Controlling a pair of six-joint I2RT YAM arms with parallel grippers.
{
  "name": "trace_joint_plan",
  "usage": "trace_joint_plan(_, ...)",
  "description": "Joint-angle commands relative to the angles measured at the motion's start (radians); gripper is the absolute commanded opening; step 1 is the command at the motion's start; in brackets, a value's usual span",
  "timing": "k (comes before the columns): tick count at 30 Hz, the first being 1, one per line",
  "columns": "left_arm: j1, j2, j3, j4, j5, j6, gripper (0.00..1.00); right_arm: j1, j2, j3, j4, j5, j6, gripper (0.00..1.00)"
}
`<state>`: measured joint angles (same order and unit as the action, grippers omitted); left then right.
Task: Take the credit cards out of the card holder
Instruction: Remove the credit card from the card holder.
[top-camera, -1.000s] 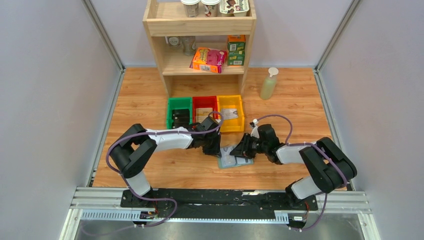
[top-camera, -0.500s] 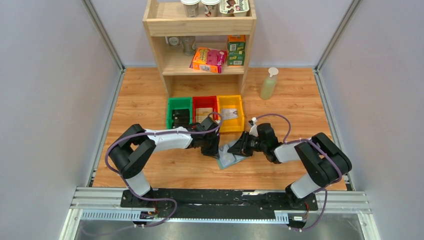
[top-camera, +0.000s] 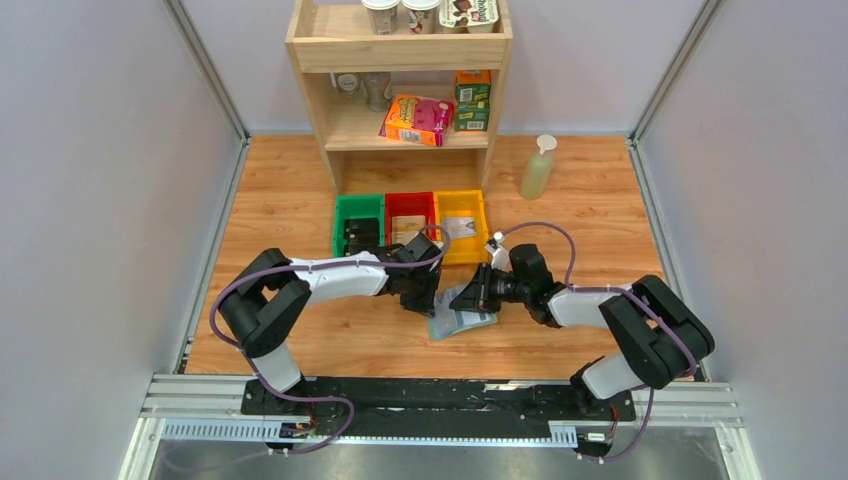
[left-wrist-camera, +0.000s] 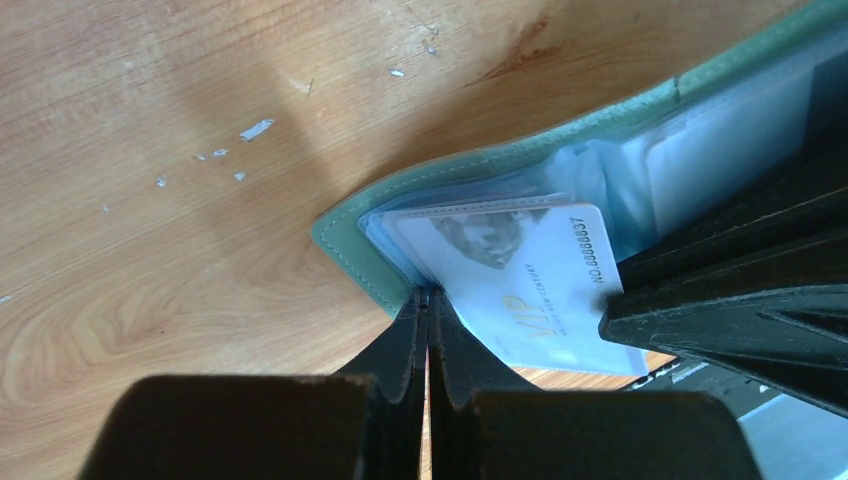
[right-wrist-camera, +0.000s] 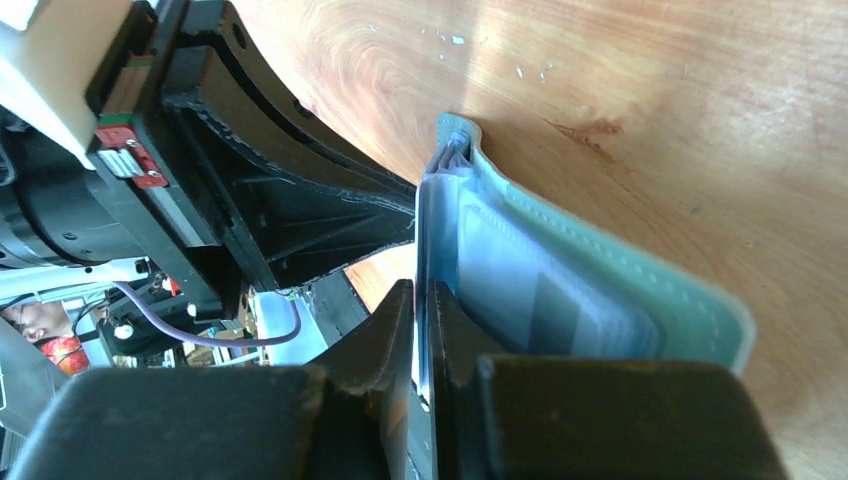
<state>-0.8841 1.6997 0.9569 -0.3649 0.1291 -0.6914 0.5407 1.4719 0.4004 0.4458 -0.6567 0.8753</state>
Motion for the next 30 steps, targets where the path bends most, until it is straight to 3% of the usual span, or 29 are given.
trace_joint_plan(1,-0.006,0.003,0.036,0.026,-0.036,0.026,0.00,0.039,0.044,0.028,0.005,-0.044,-0.016,0.14)
trace_joint_plan(6,-0.006,0.014,0.014,0.055,0.003,0.012,0.00,0.044,0.090,0.034,0.053,-0.038,0.008,0.21)
trace_joint_plan(17,-0.006,0.044,-0.006,0.006,-0.016,0.035,0.00,0.019,0.048,0.002,0.028,-0.027,-0.007,0.13)
trace_joint_plan(30,-0.006,0.064,0.011,-0.043,-0.042,0.064,0.00,-0.021,-0.002,-0.046,0.117,-0.095,0.031,0.13)
